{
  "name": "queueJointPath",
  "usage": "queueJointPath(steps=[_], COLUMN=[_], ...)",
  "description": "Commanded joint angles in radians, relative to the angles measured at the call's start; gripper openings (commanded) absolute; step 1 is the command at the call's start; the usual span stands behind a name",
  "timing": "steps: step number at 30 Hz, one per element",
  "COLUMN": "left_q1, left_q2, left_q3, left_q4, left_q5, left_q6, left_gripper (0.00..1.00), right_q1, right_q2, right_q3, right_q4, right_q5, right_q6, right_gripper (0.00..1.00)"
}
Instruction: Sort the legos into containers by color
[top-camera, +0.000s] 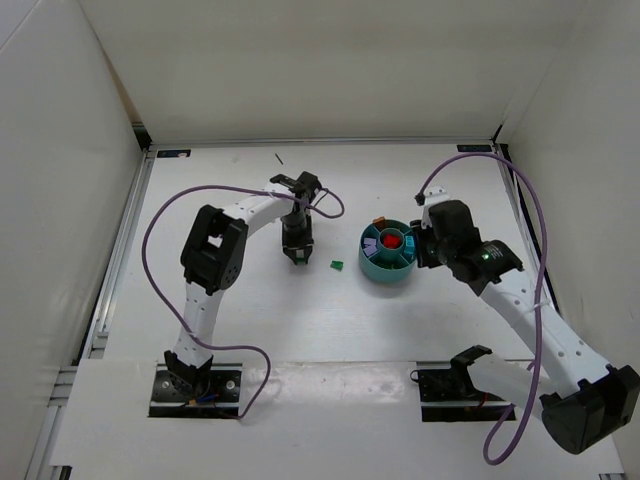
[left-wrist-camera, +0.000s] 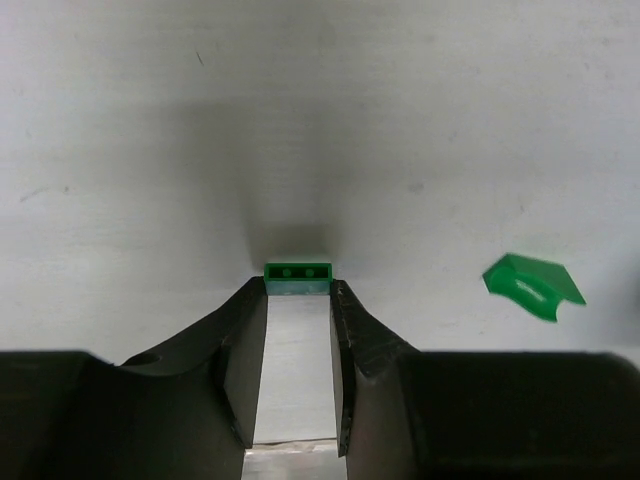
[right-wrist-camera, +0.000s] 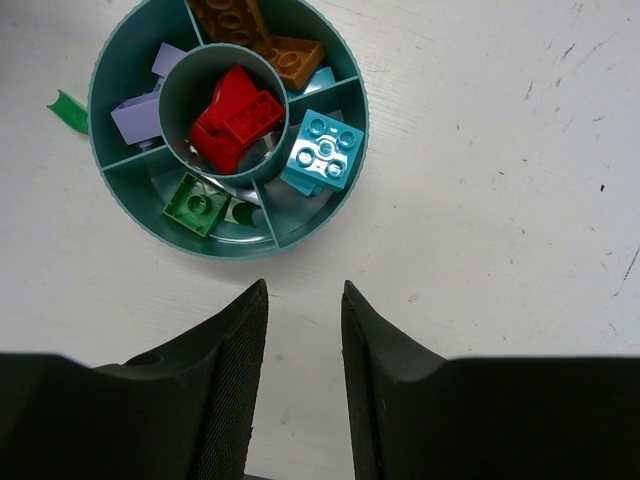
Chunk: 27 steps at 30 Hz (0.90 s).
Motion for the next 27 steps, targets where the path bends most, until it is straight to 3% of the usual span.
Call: queueJointPath(steps=[1, 6, 12, 19, 27], left_q1=[-0.035, -0.131, -0.234, -0.299, -0.362], left_q2=[-0.144, -0.217, -0.156, 0.002, -0.001], left_q3=[0.013, 0.103, 0.322, 0.601, 0.528], left_q4=[0.005, 0.008, 0.002, -0.05, 0.004], left_q5=[-0.017, -0.021, 0.019, 0.06, 0.08], left_q6=[0.035, 0.112, 0.169, 0.166, 0.138], left_gripper=[0.32, 0.32, 0.35, 0.35, 0.36], right_q1=[-0.014, -0.057, -0.138, -0.365, -0.35], right_q2=[-0.034, -0.069, -0.177, -0.273, -0.314], right_q3=[-0.007, -0.011, -0.001, 0.006, -0.002], right_q4=[0.038, 0.029, -0.033, -0.1, -0.114], right_q5=[0.004, 0.014, 0.099, -0.06, -0.048], right_q6=[0.01, 0.074, 0.199, 0.197, 0.193], right_gripper=[0.4, 0.4, 0.4, 0.4, 0.4])
